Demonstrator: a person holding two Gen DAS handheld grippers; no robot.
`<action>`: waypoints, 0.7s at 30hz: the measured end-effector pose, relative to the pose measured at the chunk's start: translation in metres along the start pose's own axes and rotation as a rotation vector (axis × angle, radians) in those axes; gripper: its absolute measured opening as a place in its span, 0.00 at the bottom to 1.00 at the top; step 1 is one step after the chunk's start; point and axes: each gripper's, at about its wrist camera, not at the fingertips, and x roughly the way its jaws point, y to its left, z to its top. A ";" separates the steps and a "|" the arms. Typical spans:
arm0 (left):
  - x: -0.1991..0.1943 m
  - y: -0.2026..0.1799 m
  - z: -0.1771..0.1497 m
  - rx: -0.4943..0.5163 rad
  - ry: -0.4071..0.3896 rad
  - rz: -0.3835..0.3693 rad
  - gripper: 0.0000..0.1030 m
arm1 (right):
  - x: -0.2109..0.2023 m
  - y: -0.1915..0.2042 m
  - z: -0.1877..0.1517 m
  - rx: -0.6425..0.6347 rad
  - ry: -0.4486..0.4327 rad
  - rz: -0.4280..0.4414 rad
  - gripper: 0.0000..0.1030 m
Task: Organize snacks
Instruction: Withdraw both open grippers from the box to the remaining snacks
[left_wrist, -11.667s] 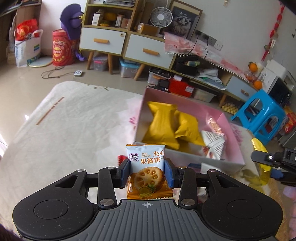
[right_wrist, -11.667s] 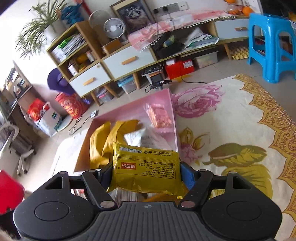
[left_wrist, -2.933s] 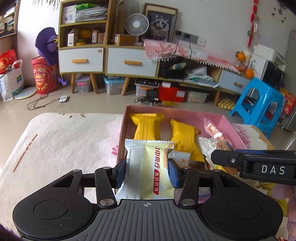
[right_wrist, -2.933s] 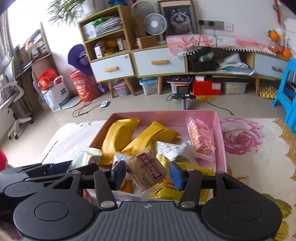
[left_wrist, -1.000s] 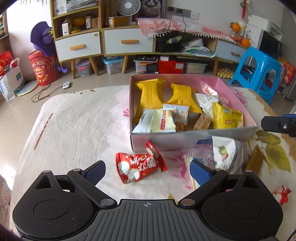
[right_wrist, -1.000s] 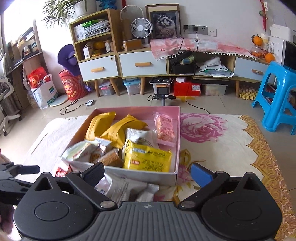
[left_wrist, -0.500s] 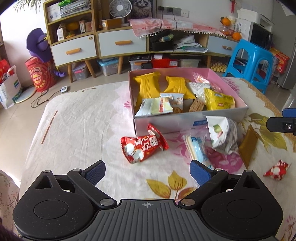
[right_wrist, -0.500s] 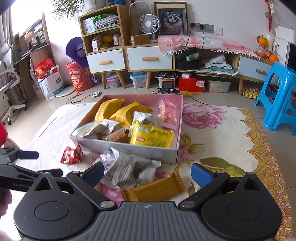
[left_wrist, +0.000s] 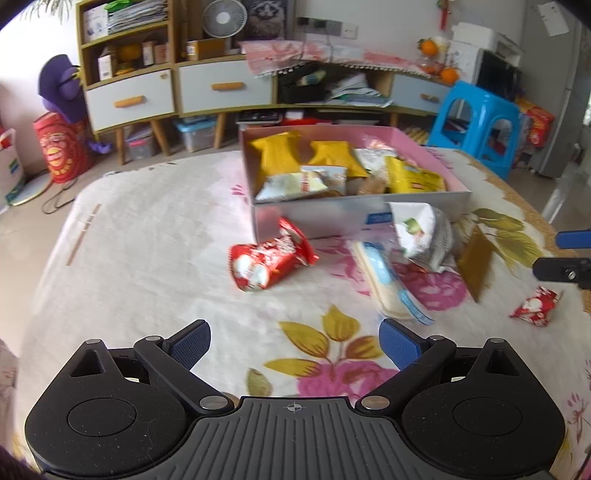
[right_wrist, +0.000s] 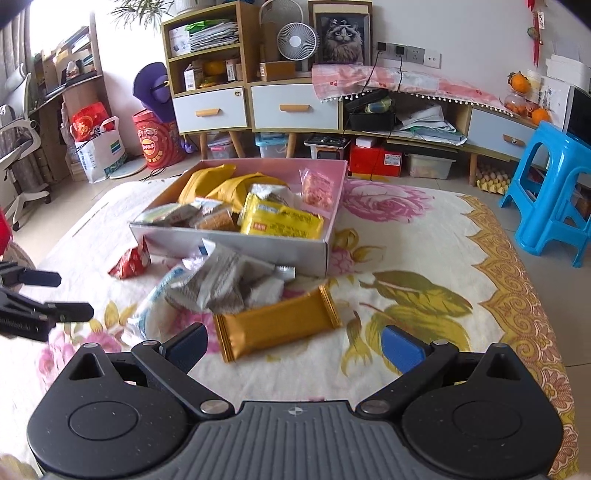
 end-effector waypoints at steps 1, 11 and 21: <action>0.001 -0.001 -0.003 0.003 -0.005 -0.018 0.96 | -0.001 -0.001 -0.004 -0.006 -0.001 0.004 0.91; 0.023 -0.033 -0.016 0.074 -0.009 -0.127 0.96 | 0.002 -0.002 -0.039 -0.083 0.043 0.023 0.92; 0.047 -0.062 -0.009 0.088 -0.020 -0.116 0.96 | 0.017 -0.015 -0.053 -0.065 0.102 0.008 0.92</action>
